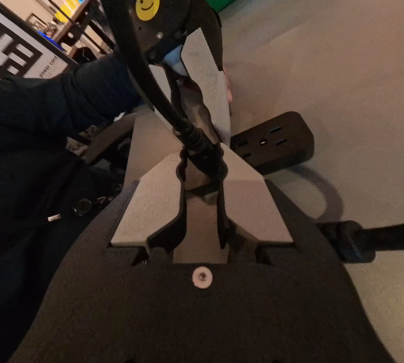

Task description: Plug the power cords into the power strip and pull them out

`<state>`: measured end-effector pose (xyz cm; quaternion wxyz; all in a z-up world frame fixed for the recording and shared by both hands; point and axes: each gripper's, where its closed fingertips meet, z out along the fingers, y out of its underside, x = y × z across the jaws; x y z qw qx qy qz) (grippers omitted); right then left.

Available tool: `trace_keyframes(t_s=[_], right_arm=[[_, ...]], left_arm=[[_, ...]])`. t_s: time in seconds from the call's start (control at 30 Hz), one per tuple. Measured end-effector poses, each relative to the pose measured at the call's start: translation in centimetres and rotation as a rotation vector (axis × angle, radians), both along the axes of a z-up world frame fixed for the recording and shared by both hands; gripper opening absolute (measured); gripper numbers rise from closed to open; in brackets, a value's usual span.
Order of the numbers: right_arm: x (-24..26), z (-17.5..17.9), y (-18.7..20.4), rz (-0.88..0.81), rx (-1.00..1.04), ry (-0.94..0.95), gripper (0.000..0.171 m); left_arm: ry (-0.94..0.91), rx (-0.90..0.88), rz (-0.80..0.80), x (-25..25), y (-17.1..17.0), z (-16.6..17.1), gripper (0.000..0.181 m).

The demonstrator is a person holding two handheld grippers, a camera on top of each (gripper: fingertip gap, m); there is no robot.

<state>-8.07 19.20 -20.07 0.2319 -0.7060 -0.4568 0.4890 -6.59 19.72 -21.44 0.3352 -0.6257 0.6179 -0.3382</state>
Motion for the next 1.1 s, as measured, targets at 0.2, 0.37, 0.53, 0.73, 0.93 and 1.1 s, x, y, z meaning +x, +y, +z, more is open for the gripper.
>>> trace_keyframes(t_s=[0.2,0.37,0.53,0.73,0.93,1.1], right_arm=[[0.0,0.0,0.5,0.015,0.647,-0.216,0.022],[-0.2,0.2,0.5,0.000,0.723,-0.234,0.026],[0.0,1.0,0.3,-0.003,0.246,-0.001,0.018],[0.1,2.0,0.4,-0.006,0.498,-0.018,0.014],[1.1,5.1,1.4,-0.109,0.614,0.101,0.029],[2.4,7.1,3.0,-0.254,0.661,0.195,0.052]], left_arm=[[-0.002,-0.014,-0.001,-0.2,-0.1,0.0,0.017],[-0.004,-0.003,-0.005,-0.3,-0.2,0.1,0.014],[-0.004,0.021,-0.024,-0.5,-0.6,0.2,0.042],[0.004,0.056,0.053,-1.5,0.3,0.1,0.085],[-0.020,0.091,0.069,-1.7,0.4,0.6,0.083],[0.037,0.156,0.053,-1.5,0.1,-0.3,0.081]])
